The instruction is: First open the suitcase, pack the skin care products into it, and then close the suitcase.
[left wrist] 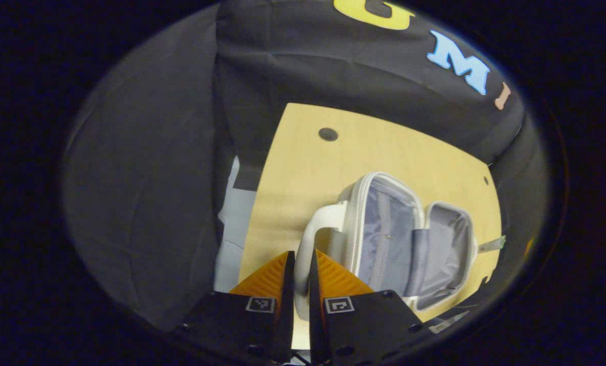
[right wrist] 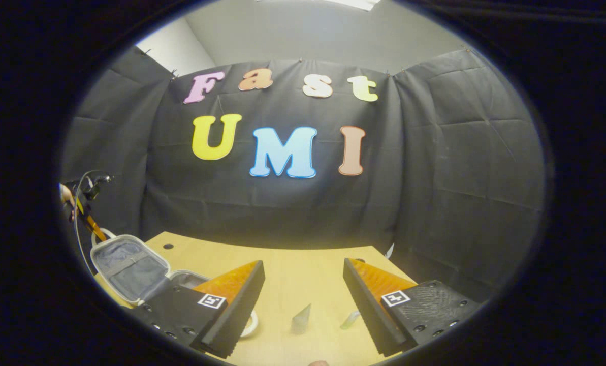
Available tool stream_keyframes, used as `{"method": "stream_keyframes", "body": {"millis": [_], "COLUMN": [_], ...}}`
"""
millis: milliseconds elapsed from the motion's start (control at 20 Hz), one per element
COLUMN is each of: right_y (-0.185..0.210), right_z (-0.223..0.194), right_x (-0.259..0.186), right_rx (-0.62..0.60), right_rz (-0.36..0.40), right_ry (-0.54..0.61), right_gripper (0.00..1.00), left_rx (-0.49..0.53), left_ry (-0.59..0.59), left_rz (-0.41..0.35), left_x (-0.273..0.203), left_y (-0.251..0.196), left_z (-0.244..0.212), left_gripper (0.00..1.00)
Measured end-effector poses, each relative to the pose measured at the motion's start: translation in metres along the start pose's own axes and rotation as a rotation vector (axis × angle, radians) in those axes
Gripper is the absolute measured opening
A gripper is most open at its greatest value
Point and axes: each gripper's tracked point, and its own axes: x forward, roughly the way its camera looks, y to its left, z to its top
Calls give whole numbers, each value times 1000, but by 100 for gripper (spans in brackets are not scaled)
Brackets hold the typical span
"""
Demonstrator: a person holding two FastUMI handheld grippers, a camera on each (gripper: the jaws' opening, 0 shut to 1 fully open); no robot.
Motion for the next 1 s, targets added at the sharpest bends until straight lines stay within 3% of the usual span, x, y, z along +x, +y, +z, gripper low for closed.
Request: {"method": "stream_keyframes", "body": {"millis": [100,250,550,750,850,1000], "right_y": [11,22,37,32,24,3], "right_z": [1,4,5,-4,-5,-8], "right_x": [2,5,2,-2,-4,-8], "right_rx": [0,-18,-67,-55,-38,-28], "right_rz": [4,4,35,46,42,16], "right_ry": [12,18,10,26,21,13], "right_gripper": [95,95,95,95,95,95], "left_rx": [-12,-58,-64,-62,-61,-44], "left_ry": [53,38,1,-104,-195,-350], "left_rz": [28,-50,-78,-32,-17,-3], "left_x": [37,65,58,41,25,-2], "left_y": [27,24,12,11,5,-21], "left_z": [-21,-25,-19,-6,6,25], "left_gripper": [22,17,18,17,31,66]}}
